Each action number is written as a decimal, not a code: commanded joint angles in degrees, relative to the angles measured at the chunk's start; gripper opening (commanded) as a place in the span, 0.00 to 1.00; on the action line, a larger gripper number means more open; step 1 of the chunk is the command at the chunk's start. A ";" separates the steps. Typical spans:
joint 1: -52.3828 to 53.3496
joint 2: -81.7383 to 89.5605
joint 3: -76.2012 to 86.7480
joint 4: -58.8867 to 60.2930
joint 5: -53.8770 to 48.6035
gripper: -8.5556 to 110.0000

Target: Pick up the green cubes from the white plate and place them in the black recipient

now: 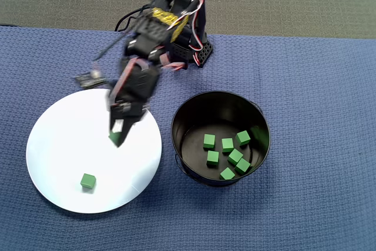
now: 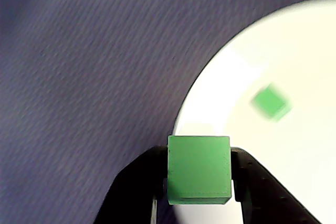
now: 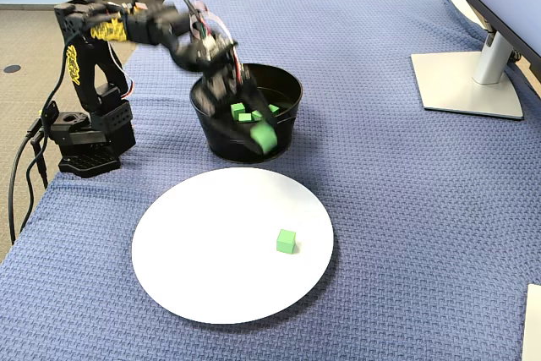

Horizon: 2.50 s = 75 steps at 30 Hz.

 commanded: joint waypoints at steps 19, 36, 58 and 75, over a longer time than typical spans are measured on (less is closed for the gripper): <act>-30.76 14.06 9.93 5.01 2.11 0.44; 2.46 -20.21 3.08 -41.48 -42.71 0.42; 5.54 -29.53 9.58 -55.28 -51.77 0.41; 9.84 -33.31 9.32 -56.51 -53.09 0.40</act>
